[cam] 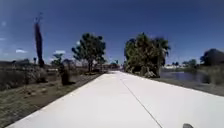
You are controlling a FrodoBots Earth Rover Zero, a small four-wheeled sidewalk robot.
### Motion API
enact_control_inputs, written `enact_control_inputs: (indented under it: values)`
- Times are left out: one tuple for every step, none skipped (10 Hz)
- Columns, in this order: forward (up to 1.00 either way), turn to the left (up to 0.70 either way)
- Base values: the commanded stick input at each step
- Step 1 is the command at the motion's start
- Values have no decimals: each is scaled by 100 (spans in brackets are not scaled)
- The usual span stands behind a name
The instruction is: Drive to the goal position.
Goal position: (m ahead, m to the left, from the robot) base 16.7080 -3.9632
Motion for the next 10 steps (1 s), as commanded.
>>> enact_control_inputs:
  values:
    - [70,0]
    - [70,0]
    - [70,0]
    - [70,0]
    - [70,0]
    - [70,0]
    - [70,0]
    - [70,-28]
    - [70,-35]
    - [70,-35]
